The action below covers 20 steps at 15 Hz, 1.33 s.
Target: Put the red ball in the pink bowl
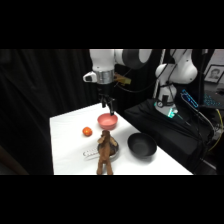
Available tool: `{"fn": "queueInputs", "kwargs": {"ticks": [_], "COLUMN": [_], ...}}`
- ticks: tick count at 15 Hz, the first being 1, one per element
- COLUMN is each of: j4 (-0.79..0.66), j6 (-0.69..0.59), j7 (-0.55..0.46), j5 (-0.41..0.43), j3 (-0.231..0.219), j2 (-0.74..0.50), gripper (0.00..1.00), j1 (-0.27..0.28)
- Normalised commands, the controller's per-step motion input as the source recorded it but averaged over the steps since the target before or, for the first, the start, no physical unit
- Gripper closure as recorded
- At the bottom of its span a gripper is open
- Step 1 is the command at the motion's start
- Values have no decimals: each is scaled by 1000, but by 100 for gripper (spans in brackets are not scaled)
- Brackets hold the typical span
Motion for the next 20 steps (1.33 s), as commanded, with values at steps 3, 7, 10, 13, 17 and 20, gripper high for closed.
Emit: {"fn": "queueInputs", "kwargs": {"ticks": [3, 7, 10, 13, 17, 20], "j4": [33, 138, 259, 344, 431, 439], "j6": [6, 89, 116, 131, 68, 67], "j7": [-20, -91, -117, -82, -90, -139], "j5": [5, 37, 51, 26, 57, 151], "j3": [13, -33, -67, -61, -48, -34], "j2": [19, 97, 225, 314, 349, 366], "gripper": [0, 0, 0, 0, 0, 0], "j1": [-25, -70, -102, -90, -86, -110]}}
